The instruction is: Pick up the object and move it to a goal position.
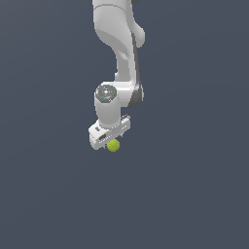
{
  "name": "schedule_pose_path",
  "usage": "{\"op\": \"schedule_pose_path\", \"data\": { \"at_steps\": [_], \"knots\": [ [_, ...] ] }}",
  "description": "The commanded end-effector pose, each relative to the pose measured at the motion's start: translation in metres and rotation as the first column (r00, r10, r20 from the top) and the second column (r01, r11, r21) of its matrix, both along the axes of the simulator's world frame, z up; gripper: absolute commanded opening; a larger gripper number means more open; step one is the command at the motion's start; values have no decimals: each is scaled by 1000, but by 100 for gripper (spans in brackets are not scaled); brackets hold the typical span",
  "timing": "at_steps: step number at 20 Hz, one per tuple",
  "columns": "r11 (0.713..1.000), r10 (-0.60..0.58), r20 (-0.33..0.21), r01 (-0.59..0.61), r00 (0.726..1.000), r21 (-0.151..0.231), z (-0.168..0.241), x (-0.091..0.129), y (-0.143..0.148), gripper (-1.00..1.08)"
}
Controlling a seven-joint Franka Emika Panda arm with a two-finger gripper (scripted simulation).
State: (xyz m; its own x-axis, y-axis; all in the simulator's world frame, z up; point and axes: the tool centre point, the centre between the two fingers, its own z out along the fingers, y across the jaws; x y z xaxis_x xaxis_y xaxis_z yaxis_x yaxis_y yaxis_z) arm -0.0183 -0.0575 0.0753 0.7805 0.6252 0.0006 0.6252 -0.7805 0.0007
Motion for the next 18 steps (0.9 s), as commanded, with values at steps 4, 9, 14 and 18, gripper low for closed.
{"op": "schedule_pose_path", "data": {
  "at_steps": [4, 9, 14, 18],
  "knots": [
    [1000, 2, -1, -2, 1000, 0, -27, -1, 0, 100],
    [1000, 3, -1, -3, 1000, 0, -34, 0, 0, 100],
    [1000, 3, -1, -3, 1000, 0, -34, 0, 0, -100],
    [1000, 3, -1, -3, 1000, 0, -34, 0, 0, -100]
  ]
}}
